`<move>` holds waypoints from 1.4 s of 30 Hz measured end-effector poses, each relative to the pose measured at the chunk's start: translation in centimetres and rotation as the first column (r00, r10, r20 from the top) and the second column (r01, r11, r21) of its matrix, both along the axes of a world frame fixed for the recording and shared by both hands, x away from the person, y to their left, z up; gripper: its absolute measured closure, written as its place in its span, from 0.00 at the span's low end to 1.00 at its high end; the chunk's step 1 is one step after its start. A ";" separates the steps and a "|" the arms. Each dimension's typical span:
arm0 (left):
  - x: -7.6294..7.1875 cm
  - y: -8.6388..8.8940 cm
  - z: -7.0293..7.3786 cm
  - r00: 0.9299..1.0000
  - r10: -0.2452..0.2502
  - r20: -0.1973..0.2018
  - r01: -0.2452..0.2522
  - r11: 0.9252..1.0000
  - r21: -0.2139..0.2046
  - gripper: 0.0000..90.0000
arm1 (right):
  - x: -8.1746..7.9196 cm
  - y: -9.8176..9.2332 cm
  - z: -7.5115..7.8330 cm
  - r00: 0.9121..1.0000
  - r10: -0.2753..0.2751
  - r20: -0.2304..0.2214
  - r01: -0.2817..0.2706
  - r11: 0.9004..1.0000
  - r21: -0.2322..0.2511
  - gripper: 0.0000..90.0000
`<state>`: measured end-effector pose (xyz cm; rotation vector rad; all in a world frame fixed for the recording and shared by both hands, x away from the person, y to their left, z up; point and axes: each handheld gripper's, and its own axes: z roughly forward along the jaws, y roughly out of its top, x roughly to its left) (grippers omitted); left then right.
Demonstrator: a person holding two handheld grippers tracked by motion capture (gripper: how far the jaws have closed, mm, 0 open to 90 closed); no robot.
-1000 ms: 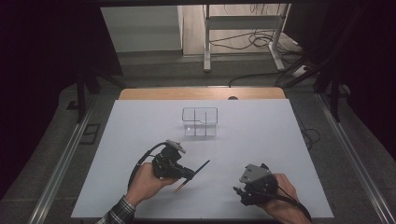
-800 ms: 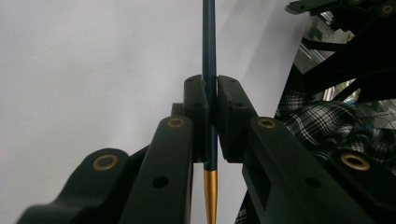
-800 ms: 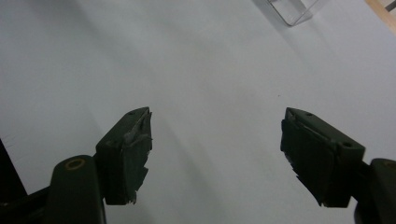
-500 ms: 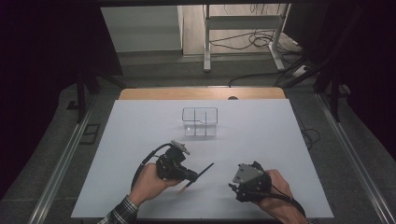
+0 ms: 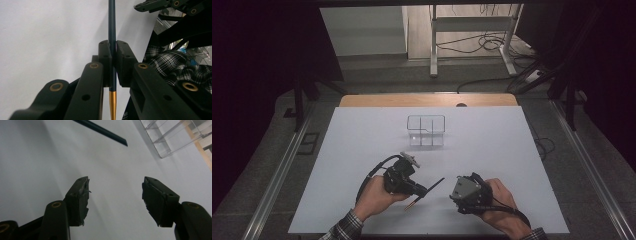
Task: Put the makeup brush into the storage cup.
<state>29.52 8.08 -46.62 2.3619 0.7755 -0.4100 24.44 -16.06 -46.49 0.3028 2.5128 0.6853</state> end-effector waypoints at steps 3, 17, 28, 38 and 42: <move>0.0 -0.2 -0.1 1.000 -0.002 -0.001 0.002 1.000 0.002 0.93 | 0.0 0.3 0.0 1.000 0.013 0.016 -0.013 1.000 -0.002 0.44; 0.0 -0.8 -0.3 0.999 -0.026 -0.019 0.026 1.000 0.008 0.93 | 0.3 1.7 -0.2 0.995 0.081 0.064 -0.079 0.996 -0.040 0.50; -0.2 -1.2 -0.5 0.999 -0.021 -0.028 0.021 1.000 0.003 0.93 | 0.3 2.8 -0.5 0.988 0.134 0.076 -0.130 0.990 -0.055 0.55; -0.2 -1.4 -0.7 0.999 -0.029 -0.038 0.030 1.000 0.008 0.93 | 0.1 3.6 -0.9 0.977 0.193 0.087 -0.185 0.978 -0.096 0.61; -0.2 -1.5 -0.7 0.999 -0.031 -0.039 0.031 0.999 0.008 0.93 | 0.1 3.6 -1.0 0.974 0.210 0.088 -0.200 0.974 -0.105 0.65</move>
